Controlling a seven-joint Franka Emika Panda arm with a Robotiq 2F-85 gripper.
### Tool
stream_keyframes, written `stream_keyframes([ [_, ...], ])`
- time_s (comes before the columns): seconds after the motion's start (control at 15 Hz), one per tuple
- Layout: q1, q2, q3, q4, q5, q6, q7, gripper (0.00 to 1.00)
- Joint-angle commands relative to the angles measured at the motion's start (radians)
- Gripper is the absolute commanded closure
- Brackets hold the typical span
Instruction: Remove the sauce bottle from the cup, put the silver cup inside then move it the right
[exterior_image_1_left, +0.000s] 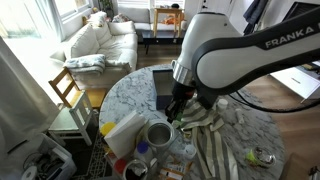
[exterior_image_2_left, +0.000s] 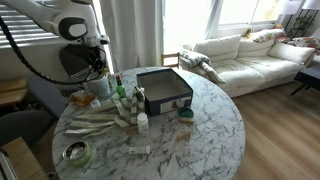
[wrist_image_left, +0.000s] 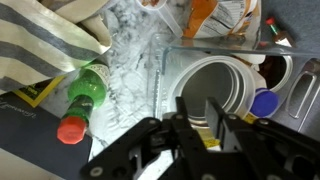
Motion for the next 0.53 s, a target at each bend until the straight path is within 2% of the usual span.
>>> stream_keyframes([
  [0.0, 0.002, 0.015, 0.010, 0.019, -0.040, -0.040, 0.047, 0.41],
  [0.33, 0.025, 0.013, 0.013, -0.017, -0.083, 0.003, 0.225, 0.03],
  [0.47, 0.031, 0.012, 0.015, -0.039, -0.070, 0.051, 0.278, 0.00],
])
